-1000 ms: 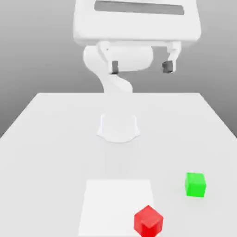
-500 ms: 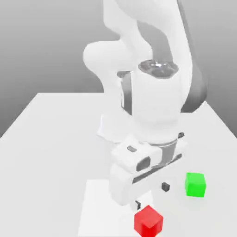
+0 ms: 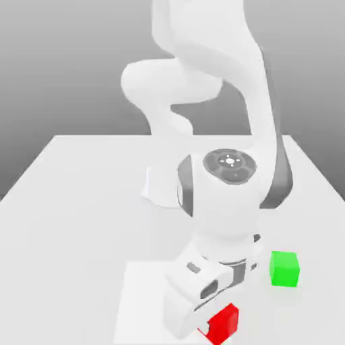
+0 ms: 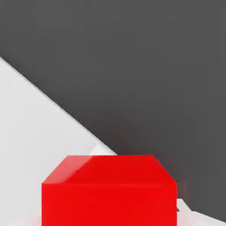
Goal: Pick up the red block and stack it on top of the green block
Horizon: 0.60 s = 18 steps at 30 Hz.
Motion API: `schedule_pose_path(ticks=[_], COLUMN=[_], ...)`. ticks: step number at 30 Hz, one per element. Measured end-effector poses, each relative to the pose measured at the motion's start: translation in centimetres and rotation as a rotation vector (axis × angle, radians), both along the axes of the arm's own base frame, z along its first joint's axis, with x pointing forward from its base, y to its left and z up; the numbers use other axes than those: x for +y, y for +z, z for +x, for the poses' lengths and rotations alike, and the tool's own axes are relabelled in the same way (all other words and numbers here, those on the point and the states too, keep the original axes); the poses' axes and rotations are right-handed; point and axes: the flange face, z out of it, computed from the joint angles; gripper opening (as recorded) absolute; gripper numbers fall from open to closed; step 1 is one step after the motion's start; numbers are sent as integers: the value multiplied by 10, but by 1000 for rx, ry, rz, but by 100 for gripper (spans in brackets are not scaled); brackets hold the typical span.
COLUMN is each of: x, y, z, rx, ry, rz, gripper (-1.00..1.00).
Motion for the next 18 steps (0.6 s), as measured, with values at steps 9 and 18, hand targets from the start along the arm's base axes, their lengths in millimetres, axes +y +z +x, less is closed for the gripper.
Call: schedule_pose_path(ticks=[9, 18], x=[173, 162], y=[49, -6], z=[-149, -150], rx=[2, 0], ry=[214, 164], rz=[4, 0], gripper=[-100, 100])
